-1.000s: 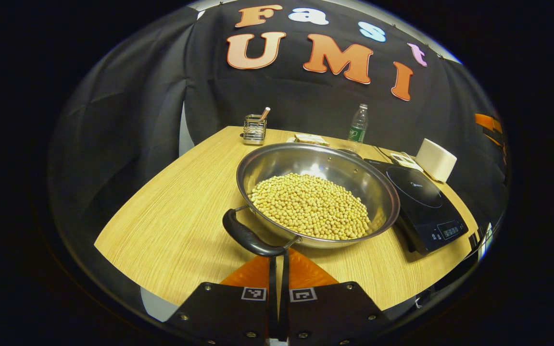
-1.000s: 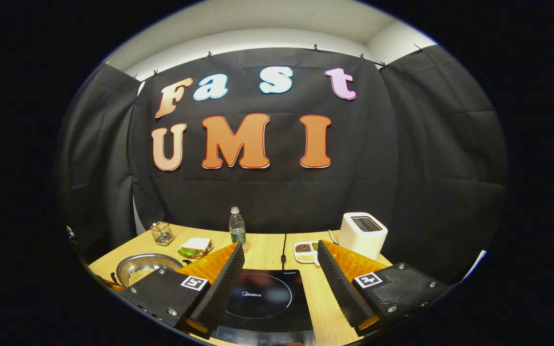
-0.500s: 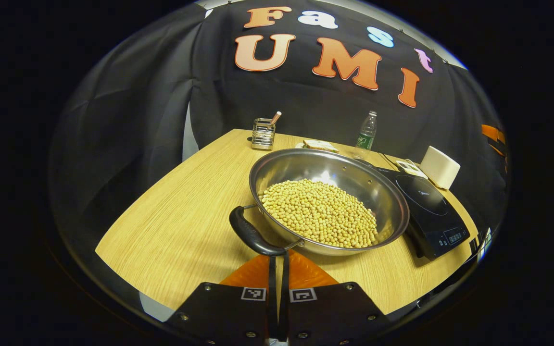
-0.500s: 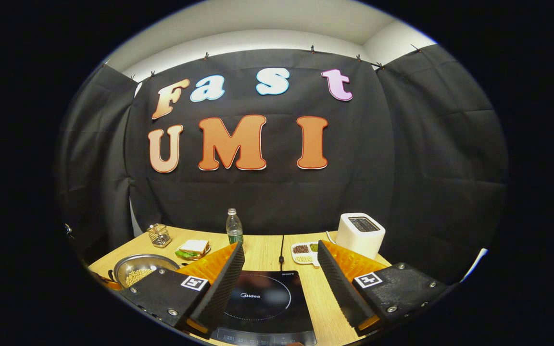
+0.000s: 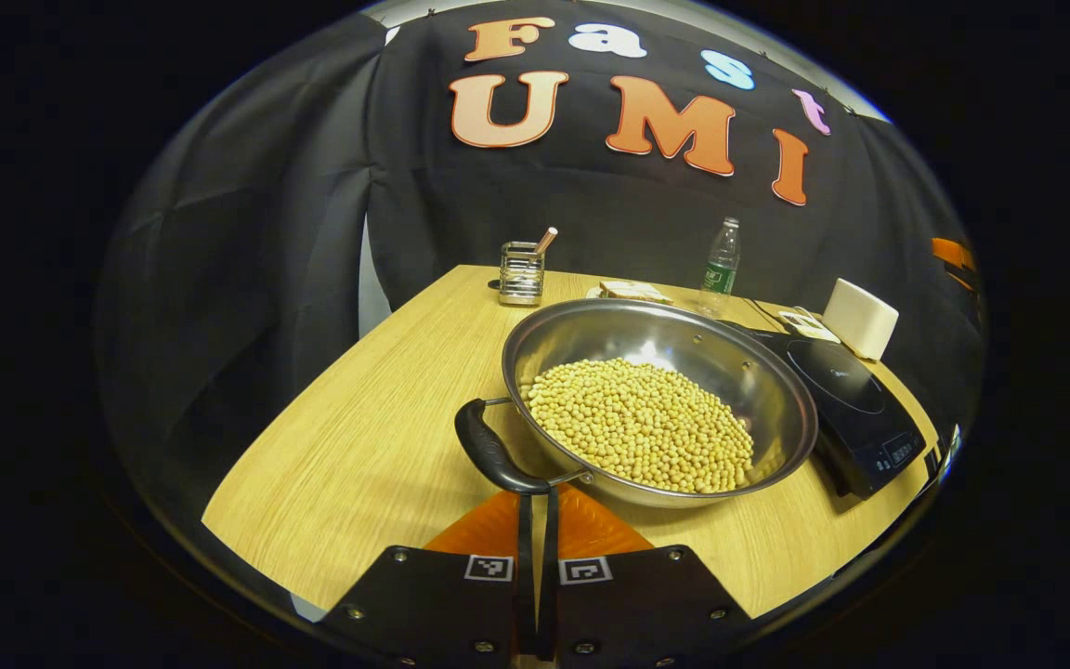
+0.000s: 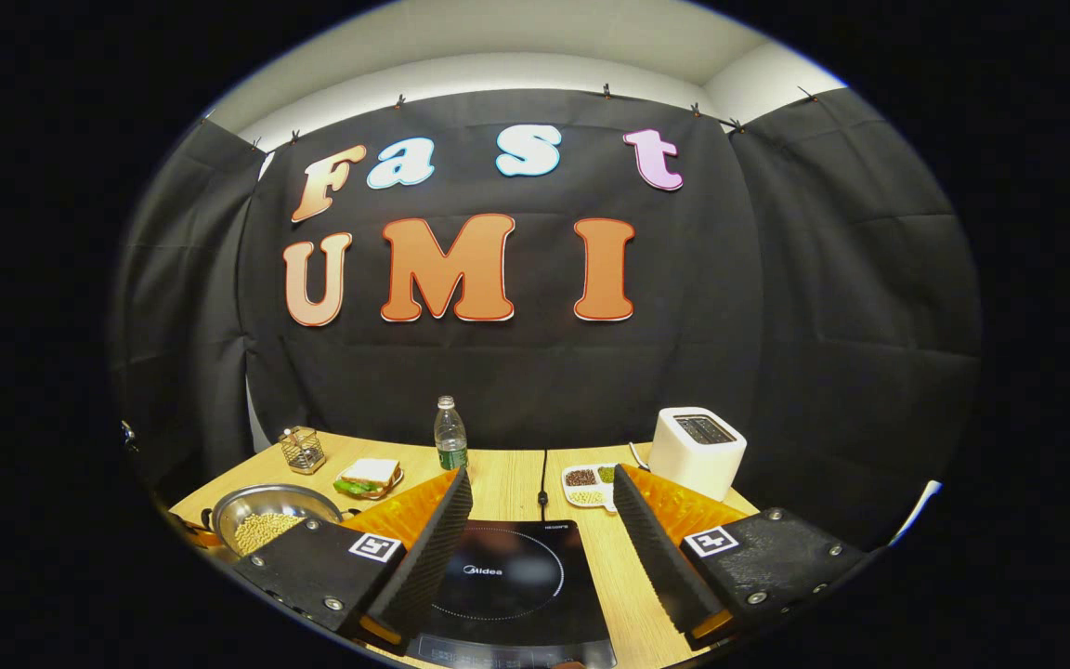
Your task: First push the handle of the pot to place it horizontally, then grasp the pot with both hands and set it on the induction cooktop.
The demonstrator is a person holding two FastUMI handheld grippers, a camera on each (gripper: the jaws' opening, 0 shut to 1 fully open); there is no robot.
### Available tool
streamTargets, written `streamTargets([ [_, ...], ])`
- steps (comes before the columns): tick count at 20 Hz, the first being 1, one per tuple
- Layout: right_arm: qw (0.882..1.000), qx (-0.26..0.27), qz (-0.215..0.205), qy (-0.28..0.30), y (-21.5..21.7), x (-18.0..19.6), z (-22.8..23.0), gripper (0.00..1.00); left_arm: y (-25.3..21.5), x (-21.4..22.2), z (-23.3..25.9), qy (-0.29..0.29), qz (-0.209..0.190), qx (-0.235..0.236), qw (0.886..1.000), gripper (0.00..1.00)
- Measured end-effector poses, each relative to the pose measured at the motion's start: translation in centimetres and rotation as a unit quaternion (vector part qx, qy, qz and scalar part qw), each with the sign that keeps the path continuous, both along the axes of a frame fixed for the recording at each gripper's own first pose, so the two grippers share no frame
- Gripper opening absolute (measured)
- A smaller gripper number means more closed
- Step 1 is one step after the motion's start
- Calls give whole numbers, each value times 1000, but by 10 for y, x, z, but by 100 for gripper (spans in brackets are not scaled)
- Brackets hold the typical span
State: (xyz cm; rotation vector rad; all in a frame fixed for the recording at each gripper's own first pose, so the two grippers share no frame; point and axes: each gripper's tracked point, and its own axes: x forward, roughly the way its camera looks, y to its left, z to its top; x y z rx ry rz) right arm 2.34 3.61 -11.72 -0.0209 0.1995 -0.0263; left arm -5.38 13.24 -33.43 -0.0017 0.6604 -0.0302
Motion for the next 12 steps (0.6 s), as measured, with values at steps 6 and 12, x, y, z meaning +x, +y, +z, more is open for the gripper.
streamTargets([
  [6,1000,1,-4,5,-1,3,-5,100,14,16,-3,-2,0,11,1000,3],
  [12,1000,3,-4,8,1,7,-8,100,21,25,-5,-2,4,6,1000,3],
])
